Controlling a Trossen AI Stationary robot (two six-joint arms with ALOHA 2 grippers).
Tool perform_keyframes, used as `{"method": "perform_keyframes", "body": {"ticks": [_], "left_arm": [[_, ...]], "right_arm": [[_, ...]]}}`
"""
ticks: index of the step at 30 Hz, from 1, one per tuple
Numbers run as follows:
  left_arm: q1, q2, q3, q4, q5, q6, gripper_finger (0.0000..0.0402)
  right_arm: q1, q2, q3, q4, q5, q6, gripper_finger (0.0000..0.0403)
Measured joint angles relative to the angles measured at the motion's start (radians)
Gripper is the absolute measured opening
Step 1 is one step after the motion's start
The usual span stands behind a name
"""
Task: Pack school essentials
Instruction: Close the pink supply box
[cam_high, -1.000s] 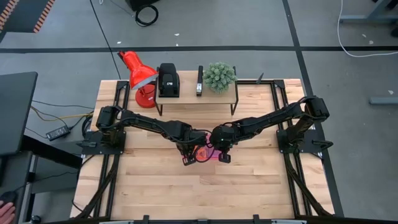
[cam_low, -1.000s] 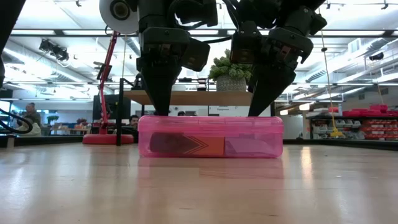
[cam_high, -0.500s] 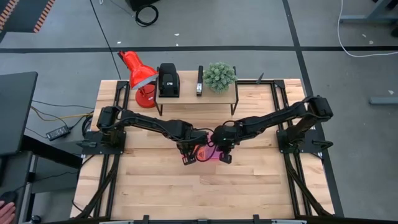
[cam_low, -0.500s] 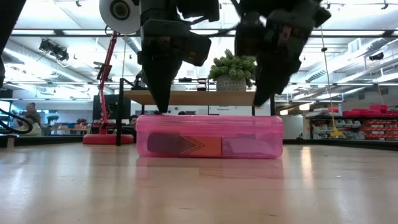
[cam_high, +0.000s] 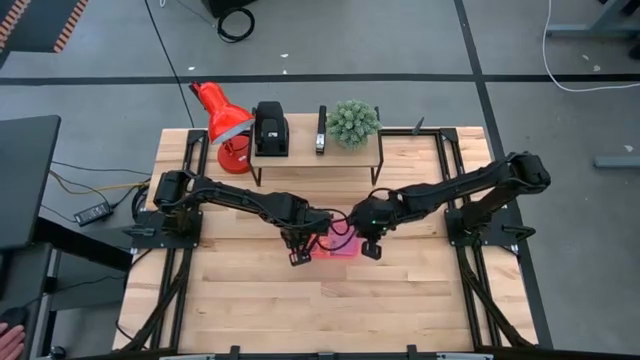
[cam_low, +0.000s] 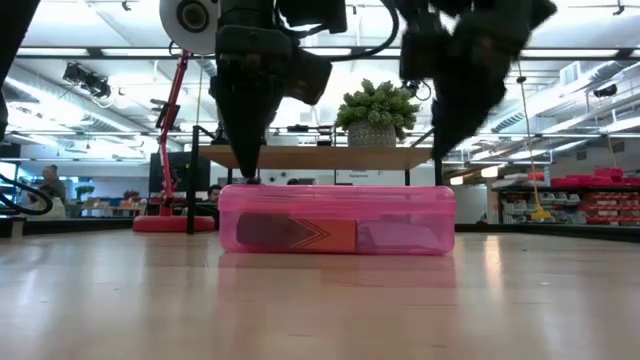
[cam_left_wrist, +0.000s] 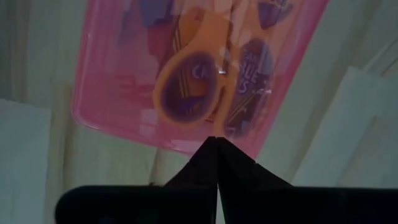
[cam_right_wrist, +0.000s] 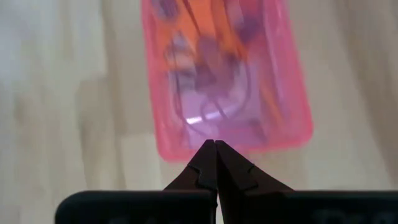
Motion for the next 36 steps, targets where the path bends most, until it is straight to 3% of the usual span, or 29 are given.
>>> {"method": "perform_keyframes", "body": {"ticks": [8, 13, 20, 29, 36], "left_arm": [[-0.009, -0.001, 0.000, -0.064, 0.000, -0.037, 0.0012], [-0.018, -0.002, 0.000, -0.063, 0.001, -0.053, 0.0004], [-0.041, -0.003, 0.000, -0.061, 0.001, -0.075, 0.0018], [-0.052, -0.003, 0.000, -0.059, 0.001, -0.106, 0.0006], [-0.052, -0.004, 0.000, -0.059, 0.001, -0.106, 0.0015]], "right_arm": [[0.005, 0.004, -0.146, 0.022, 0.045, 0.113, 0.0006], [0.003, 0.004, -0.210, 0.145, 0.041, 0.160, 0.0006], [-0.013, 0.004, -0.221, 0.196, 0.073, 0.149, 0.0006], [-0.064, 0.004, -0.221, 0.264, 0.075, 0.133, 0.0006], [-0.075, 0.004, -0.221, 0.237, 0.070, 0.107, 0.0006]]}}
